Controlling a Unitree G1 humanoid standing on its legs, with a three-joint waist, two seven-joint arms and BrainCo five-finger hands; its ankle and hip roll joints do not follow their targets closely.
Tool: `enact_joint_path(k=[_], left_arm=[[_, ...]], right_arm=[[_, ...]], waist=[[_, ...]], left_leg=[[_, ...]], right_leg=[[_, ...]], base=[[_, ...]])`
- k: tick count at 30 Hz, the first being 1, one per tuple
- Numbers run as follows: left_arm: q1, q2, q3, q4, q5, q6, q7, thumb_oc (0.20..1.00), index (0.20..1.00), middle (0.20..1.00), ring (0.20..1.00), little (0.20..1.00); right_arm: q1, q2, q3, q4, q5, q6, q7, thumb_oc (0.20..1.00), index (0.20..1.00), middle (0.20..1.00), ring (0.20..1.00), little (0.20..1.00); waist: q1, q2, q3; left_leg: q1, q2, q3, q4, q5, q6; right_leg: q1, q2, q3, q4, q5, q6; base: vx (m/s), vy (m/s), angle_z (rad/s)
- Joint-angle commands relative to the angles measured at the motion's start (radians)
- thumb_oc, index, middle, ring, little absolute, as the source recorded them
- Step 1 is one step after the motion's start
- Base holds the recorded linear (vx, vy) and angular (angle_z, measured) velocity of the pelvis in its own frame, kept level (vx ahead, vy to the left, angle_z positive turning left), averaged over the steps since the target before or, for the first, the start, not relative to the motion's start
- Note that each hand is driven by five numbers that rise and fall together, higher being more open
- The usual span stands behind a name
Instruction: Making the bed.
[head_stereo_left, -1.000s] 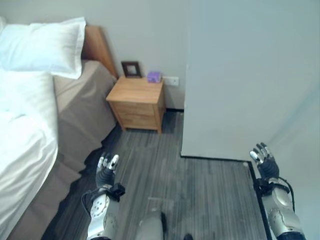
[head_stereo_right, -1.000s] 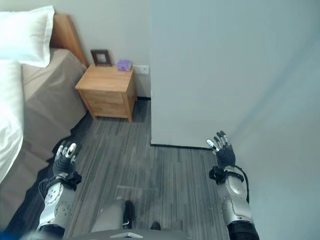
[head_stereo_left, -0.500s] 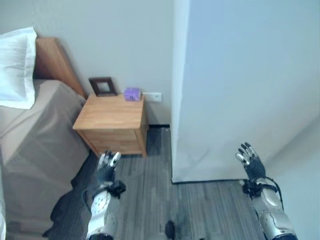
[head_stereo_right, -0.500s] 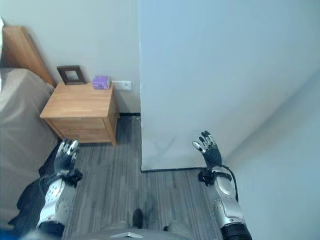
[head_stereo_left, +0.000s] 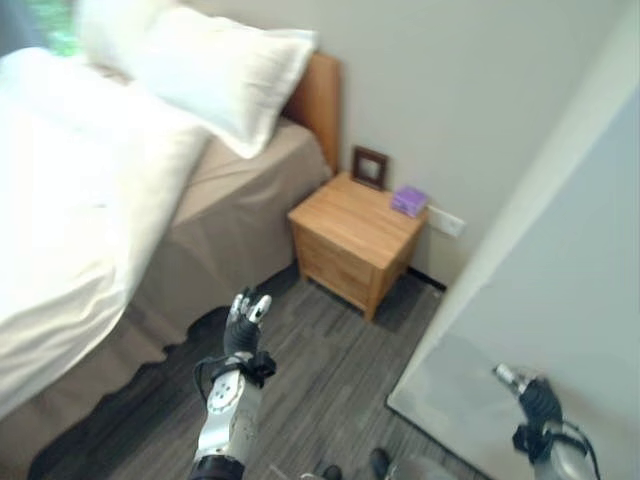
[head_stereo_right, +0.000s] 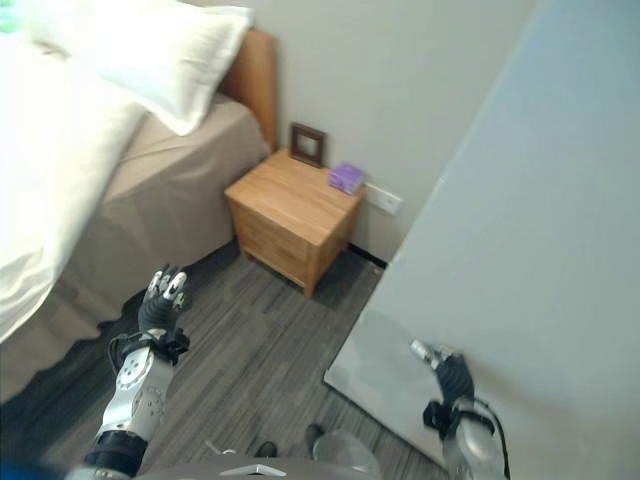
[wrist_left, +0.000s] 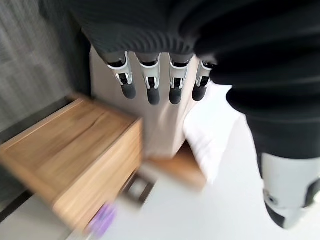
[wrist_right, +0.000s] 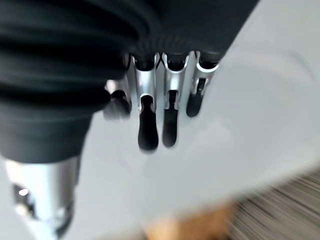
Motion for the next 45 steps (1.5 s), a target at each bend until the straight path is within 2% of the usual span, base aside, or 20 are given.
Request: enact_joint_path(k=[1, 3, 4, 5, 9, 11, 13, 14, 20, 24, 26, 31, 33, 36, 40, 41, 42, 43, 44, 45], left_arm=[[0.014, 0.092, 0.016, -0.079, -0.017, -0.043, -0.009, 1.000, 1.000, 1.000, 1.000, 1.000], [0.036, 0.100, 0.022, -0.065, -0.012, -0.031, -0.031, 1.000, 1.000, 1.000, 1.000, 1.000], [0.047, 0.103, 0.035, -0.059, -0.018, -0.026, -0.029, 1.000, 1.000, 1.000, 1.000, 1.000], [0.046, 0.108, 0.026, -0.046, -0.006, -0.021, -0.029, 1.000, 1.000, 1.000, 1.000, 1.000], [0.057, 0.113, 0.021, -0.043, 0.009, -0.013, -0.035, 1.000, 1.000, 1.000, 1.000, 1.000], [0.078, 0.129, 0.047, -0.067, 0.029, -0.011, -0.033, 1.000, 1.000, 1.000, 1.000, 1.000], [0.092, 0.137, 0.075, -0.059, 0.042, -0.018, -0.033, 1.000, 1.000, 1.000, 1.000, 1.000], [0.085, 0.138, 0.089, 0.001, 0.003, -0.030, 0.040, 1.000, 1.000, 1.000, 1.000, 1.000], [0.100, 0.142, 0.097, 0.032, 0.010, -0.024, 0.041, 1.000, 1.000, 1.000, 1.000, 1.000], [0.099, 0.145, 0.091, 0.050, 0.019, -0.015, 0.034, 1.000, 1.000, 1.000, 1.000, 1.000], [0.097, 0.146, 0.089, 0.048, 0.018, -0.016, 0.037, 1.000, 1.000, 1.000, 1.000, 1.000], [0.077, 0.153, 0.078, 0.042, 0.026, -0.020, 0.053, 1.000, 1.000, 1.000, 1.000, 1.000], [0.074, 0.154, 0.079, 0.037, 0.023, -0.023, 0.050, 1.000, 1.000, 1.000, 1.000, 1.000], [0.021, 0.170, 0.069, 0.014, -0.021, -0.039, 0.035, 1.000, 1.000, 1.000, 1.000, 1.000], [-0.030, 0.180, 0.050, 0.019, -0.017, -0.051, 0.050, 1.000, 1.000, 1.000, 1.000, 1.000], [-0.030, 0.170, 0.042, 0.017, -0.032, -0.044, 0.028, 1.000, 1.000, 1.000, 1.000, 1.000], [-0.030, 0.170, 0.043, 0.017, -0.032, -0.044, 0.028, 1.000, 1.000, 1.000, 1.000, 1.000], [-0.029, 0.161, 0.037, 0.011, -0.043, -0.053, 0.040, 1.000, 1.000, 1.000, 1.000, 1.000], [-0.032, 0.140, 0.035, -0.005, -0.101, -0.059, 0.041, 1.000, 1.000, 1.000, 1.000, 1.000], [-0.040, 0.137, 0.039, -0.015, -0.125, -0.053, 0.028, 1.000, 1.000, 1.000, 1.000, 1.000]], right_arm=[[-0.248, -0.127, -0.114, -0.120, -0.022, -0.101, 0.000, 1.000, 1.000, 1.000, 1.000, 1.000], [-0.256, -0.115, -0.093, -0.115, -0.011, -0.091, 0.001, 1.000, 1.000, 1.000, 1.000, 1.000], [-0.246, -0.089, -0.107, -0.103, 0.007, -0.101, -0.019, 1.000, 1.000, 1.000, 1.000, 1.000], [-0.225, -0.062, -0.115, -0.093, 0.023, -0.104, -0.019, 1.000, 1.000, 1.000, 1.000, 1.000], [-0.227, -0.049, -0.110, -0.066, 0.017, -0.095, -0.021, 1.000, 1.000, 1.000, 1.000, 1.000], [-0.271, -0.010, -0.060, -0.019, 0.041, -0.076, -0.011, 1.000, 1.000, 1.000, 1.000, 1.000], [-0.259, -0.017, -0.029, -0.016, 0.008, -0.056, 0.021, 1.000, 1.000, 1.000, 1.000, 1.000], [-0.313, -0.047, 0.000, 0.073, -0.003, -0.038, -0.037, 1.000, 1.000, 1.000, 1.000, 1.000], [-0.310, -0.032, 0.011, 0.061, 0.034, -0.029, -0.018, 1.000, 1.000, 1.000, 1.000, 1.000], [-0.291, -0.029, 0.024, 0.029, 0.035, -0.021, 0.001, 1.000, 1.000, 1.000, 1.000, 1.000], [-0.290, -0.026, 0.025, 0.025, 0.037, -0.022, 0.003, 1.000, 1.000, 1.000, 1.000, 1.000], [-0.319, -0.030, 0.067, 0.003, -0.019, -0.028, 0.009, 1.000, 1.000, 1.000, 1.000, 1.000], [-0.329, -0.029, 0.075, 0.003, -0.017, -0.026, 0.015, 1.000, 1.000, 1.000, 1.000, 1.000], [-0.357, -0.046, 0.094, -0.001, -0.037, -0.031, 0.016, 1.000, 1.000, 1.000, 1.000, 1.000], [-0.381, -0.060, 0.113, -0.006, -0.074, -0.025, 0.009, 1.000, 1.000, 1.000, 1.000, 1.000], [-0.389, -0.065, 0.112, 0.010, -0.053, -0.026, 0.020, 1.000, 1.000, 1.000, 1.000, 1.000], [-0.389, -0.065, 0.112, 0.011, -0.053, -0.026, 0.020, 1.000, 1.000, 1.000, 1.000, 1.000], [-0.408, -0.077, 0.131, 0.035, -0.060, -0.027, 0.013, 1.000, 1.000, 1.000, 1.000, 1.000], [-0.450, -0.087, 0.158, 0.041, -0.036, -0.032, 0.011, 1.000, 1.000, 1.000, 1.000, 1.000], [-0.450, -0.093, 0.158, 0.034, -0.022, -0.038, 0.015, 1.000, 1.000, 1.000, 1.000, 1.000]], waist=[[0.038, -0.019, -0.006], [0.023, -0.046, -0.014], [-0.001, -0.043, -0.030], [-0.030, -0.022, -0.052], [-0.046, 0.019, -0.066], [-0.031, 0.041, -0.043], [-0.003, 0.029, -0.040], [0.018, 0.005, -0.048], [0.029, 0.000, -0.049], [0.031, 0.001, -0.048], [0.032, 0.002, -0.045], [0.015, 0.029, -0.001], [0.008, 0.031, -0.002], [-0.035, 0.031, -0.006], [-0.057, 0.030, -0.017], [-0.066, 0.037, -0.042], [-0.068, 0.035, -0.044], [-0.074, 0.042, -0.046], [-0.056, 0.026, -0.032], [-0.041, 0.004, -0.018]], left_leg=[[-0.185, 0.079, 0.370, 0.060, 0.091, 0.102], [-0.130, 0.157, 0.627, 0.233, -0.002, 0.125], [-0.077, 0.225, 0.708, 0.254, -0.015, 0.116], [0.009, 0.263, 0.751, 0.148, -0.034, 0.094], [0.082, 0.224, 0.728, -0.099, -0.045, 0.109], [0.091, 0.215, 0.730, -0.125, -0.029, 0.119], [0.073, 0.200, 0.698, -0.104, -0.027, 0.117], [0.151, 0.200, 0.719, -0.168, -0.041, 0.112], [0.155, 0.177, 0.715, -0.154, -0.058, 0.132], [0.156, 0.172, 0.729, -0.135, -0.073, 0.130], [0.157, 0.173, 0.733, -0.131, -0.079, 0.133], [0.208, 0.179, 0.753, -0.128, -0.109, 0.163], [0.230, 0.183, 0.750, -0.147, -0.114, 0.156], [0.315, 0.233, 0.737, -0.162, -0.171, 0.092], [0.412, 0.285, 0.725, -0.157, -0.208, 0.053], [0.407, 0.335, 0.700, -0.064, -0.142, 0.021], [0.403, 0.334, 0.698, -0.065, -0.140, 0.021], [0.377, 0.354, 0.687, 0.069, -0.051, 0.007], [0.203, 0.388, 0.692, 0.396, 0.105, 0.015], [0.125, 0.437, 0.741, 0.516, 0.154, 0.021]], right_leg=[[0.034, -0.009, -0.040, 0.008, -0.027, 0.034], [0.044, -0.067, -0.187, -0.059, 0.021, 0.026], [0.048, -0.097, -0.264, -0.076, 0.034, 0.024], [0.047, -0.116, -0.347, -0.078, 0.016, 0.037], [-0.011, -0.137, -0.399, -0.022, 0.034, 0.067], [-0.066, -0.132, -0.348, 0.066, 0.038, 0.089], [-0.039, -0.135, -0.332, -0.011, 0.038, 0.069], [-0.020, -0.166, -0.387, -0.094, 0.141, 0.105], [-0.013, -0.189, -0.377, -0.075, 0.148, 0.113], [0.002, -0.215, -0.427, -0.065, 0.153, 0.122], [-0.006, -0.220, -0.431, -0.034, 0.143, 0.124], [-0.155, -0.256, -0.415, 0.287, 0.180, 0.147], [-0.174, -0.270, -0.417, 0.237, 0.182, 0.144], [-0.235, -0.326, -0.388, -0.063, 0.253, 0.174], [-0.261, -0.327, -0.412, -0.087, 0.268, 0.193], [-0.239, -0.281, -0.413, -0.040, 0.230, 0.166], [-0.242, -0.283, -0.414, -0.041, 0.231, 0.166], [-0.237, -0.255, -0.415, 0.006, 0.223, 0.137], [-0.161, -0.212, -0.444, 0.000, 0.155, 0.065], [-0.108, -0.185, -0.468, -0.018, 0.127, 0.027]], base=[[-0.25, -0.071, 1.88], [-0.33, -0.032, 1.86], [-0.36, 0.136, 2.42], [-0.21, 0.156, 2.54], [-0.10, 0.241, 1.58], [-0.17, 0.236, 0.29], [-0.11, 0.006, 0.03], [-0.06, 0.030, 0.14], [0.01, 0.065, -0.32], [0.05, 0.037, -0.08], [0.04, 0.038, 0.03], [0.08, 0.047, -0.19], [0.23, -0.094, -0.19], [0.52, -0.282, 0.16], [0.48, -0.281, 0.16], [0.50, -0.316, 0.22], [0.53, -0.350, 0.27], [0.40, -0.439, 0.36], [0.56, -0.710, 0.48], [0.38, -0.596, 0.57]])
